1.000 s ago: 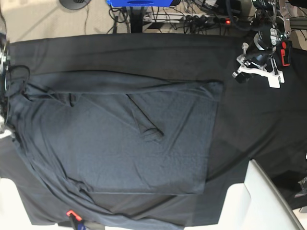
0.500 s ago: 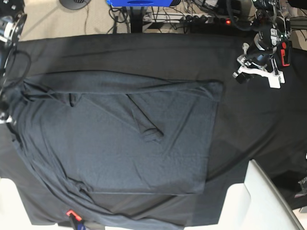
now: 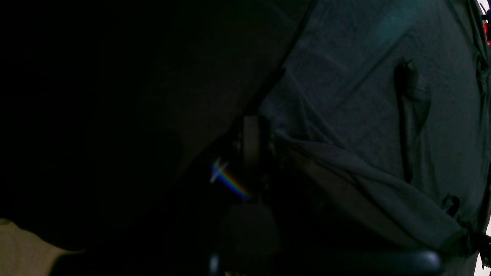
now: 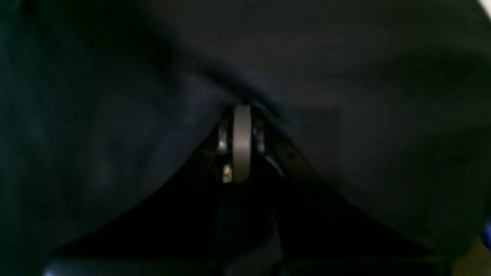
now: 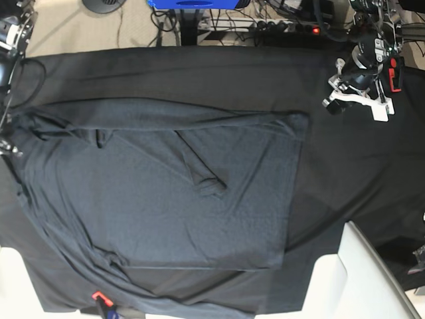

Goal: Fold the T-shirt properly

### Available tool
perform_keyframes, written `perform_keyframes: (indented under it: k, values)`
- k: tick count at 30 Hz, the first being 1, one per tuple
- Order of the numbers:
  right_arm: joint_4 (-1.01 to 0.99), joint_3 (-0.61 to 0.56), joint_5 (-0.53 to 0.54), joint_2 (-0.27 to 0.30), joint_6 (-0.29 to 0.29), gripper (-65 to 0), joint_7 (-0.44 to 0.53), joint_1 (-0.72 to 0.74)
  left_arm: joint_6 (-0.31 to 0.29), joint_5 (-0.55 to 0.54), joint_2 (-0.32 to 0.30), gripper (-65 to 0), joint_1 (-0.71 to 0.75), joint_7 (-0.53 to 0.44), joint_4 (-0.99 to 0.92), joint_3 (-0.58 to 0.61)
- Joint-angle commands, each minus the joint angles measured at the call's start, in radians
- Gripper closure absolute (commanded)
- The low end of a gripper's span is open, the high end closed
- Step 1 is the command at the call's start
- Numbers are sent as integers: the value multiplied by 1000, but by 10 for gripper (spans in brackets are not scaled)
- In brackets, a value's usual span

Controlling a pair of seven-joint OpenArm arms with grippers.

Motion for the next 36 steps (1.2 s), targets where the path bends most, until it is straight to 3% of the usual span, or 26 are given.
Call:
perform_keyframes:
  k: [1,11,13,18,20,22,25,27,30,33,36]
  values:
    - [-1,3,-9,30,-9,0,27,15,-4,-7,-12,0,12,-15,18,-5]
    - [50,5,-5,32,-12,0,61,-11,-6,-7,-23,0,45,-13,19,-95]
    - [114,15,-3,9,-12,0,70,-41,-6,-7,-23,0,46,-12,19,-107]
    - [377,176,-8,-85,-12,0,156,-151,-6,-7,-26,0,74,-13,27,-114]
    - [464,215,-5,-122,-11,-5,126,-194,-6,-7,-26,0,97,-13,32,-114]
    - [535,249,-3,-152,-6,-56,46,-231,-6,-7,-26,0,118,-13,39,-114]
    - [588,319,31,-189,104,-215,-86,-263,-7,13,-26,0,147,-13,52,-114]
    - [587,394,123,-194,239,-317,-174,-274,-29,77,-19,0,157,-15,76,-111]
    - [548,516,284,-191,439,-410,-307,-286,-184,152,4,-21,158,-15,84,-115]
    - [452,588,344,-165,534,-476,-365,-280,-314,148,57,-204,155,-10,64,-187]
    - [341,592,345,-131,568,-539,-367,-260,-408,151,106,-406,150,-9,38,-262]
